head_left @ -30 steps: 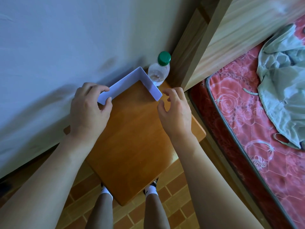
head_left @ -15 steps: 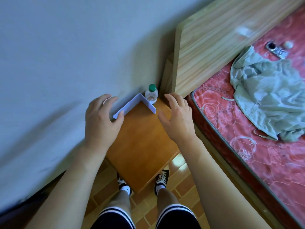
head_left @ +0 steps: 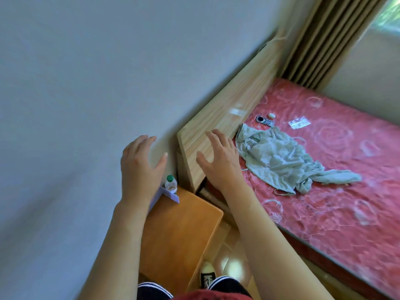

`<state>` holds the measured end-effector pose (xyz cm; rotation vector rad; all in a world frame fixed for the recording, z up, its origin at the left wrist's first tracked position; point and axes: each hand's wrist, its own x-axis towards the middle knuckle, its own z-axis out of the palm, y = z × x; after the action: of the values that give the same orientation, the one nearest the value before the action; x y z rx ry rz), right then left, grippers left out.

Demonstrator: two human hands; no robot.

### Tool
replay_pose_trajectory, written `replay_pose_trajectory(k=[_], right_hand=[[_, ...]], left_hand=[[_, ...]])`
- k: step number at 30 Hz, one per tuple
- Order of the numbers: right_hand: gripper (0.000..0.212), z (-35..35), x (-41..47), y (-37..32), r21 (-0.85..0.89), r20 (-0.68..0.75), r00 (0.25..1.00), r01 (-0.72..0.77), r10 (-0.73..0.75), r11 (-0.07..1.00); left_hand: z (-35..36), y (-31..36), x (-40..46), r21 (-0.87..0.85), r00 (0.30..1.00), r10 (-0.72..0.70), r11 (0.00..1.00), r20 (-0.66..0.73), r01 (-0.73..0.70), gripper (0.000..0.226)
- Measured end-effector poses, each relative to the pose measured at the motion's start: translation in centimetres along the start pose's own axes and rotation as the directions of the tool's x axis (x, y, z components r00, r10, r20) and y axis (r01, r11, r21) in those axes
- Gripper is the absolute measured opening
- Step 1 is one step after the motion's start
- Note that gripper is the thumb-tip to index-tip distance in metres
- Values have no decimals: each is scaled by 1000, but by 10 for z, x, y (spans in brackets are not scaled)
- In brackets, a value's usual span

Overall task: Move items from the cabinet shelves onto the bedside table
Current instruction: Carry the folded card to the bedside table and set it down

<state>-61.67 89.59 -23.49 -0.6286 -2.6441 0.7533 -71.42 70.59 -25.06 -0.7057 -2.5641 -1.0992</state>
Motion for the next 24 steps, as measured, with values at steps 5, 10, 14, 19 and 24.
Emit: replay_pose_trajectory(k=[5,10,14,19,24], right_hand=[[63,-70,-6,-30,-38,-219,975,-45,36,998],[66,-116,-42,-58,-40,-393,914,-125,100,991],[71,-138,-87,-71,-43,-473,866,-209,164,977],[61,-161,-143,-67,-74,-544,801,-342,250,937],[61,-190,-194,-60,-77,-625,720,-441,301,894]], left_hand=[[-37,46,55,-121,975,219,968,-33,-222,45],[-70,84,68,-233,931,366,905,-6,-357,47],[-79,107,53,-340,889,457,840,21,-423,46],[-72,138,26,-424,831,548,777,94,-465,46],[-68,181,-4,-516,766,634,693,104,-504,47]])
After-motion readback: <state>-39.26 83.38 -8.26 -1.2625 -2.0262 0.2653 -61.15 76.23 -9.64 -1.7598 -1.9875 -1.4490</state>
